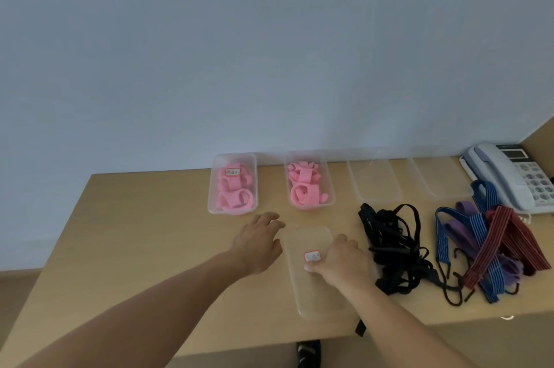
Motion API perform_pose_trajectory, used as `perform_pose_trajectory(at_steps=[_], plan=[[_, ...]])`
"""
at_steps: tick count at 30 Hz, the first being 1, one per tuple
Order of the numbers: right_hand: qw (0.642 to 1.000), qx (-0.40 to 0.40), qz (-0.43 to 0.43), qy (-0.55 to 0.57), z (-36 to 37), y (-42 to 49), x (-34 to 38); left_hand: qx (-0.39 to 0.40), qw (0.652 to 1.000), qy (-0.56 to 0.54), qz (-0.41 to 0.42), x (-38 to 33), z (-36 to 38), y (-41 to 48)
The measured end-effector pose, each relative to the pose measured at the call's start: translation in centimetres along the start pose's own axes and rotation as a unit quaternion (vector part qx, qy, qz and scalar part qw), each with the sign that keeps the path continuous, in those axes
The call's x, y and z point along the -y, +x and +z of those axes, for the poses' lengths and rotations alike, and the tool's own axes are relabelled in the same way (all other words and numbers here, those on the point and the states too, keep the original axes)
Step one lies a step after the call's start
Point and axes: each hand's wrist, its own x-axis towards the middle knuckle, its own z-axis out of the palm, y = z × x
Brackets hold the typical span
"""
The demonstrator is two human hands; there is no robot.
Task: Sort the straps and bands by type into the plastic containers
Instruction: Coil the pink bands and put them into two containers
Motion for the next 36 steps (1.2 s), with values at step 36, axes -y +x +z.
perform_pose_trajectory(at_steps=[36], plan=[[0.935, -0.035, -0.134, 0.327, -10.6, 16.5, 3.4, -0.16, 0.928, -0.211, -0.262, -2.0, -5.7, 14.4]])
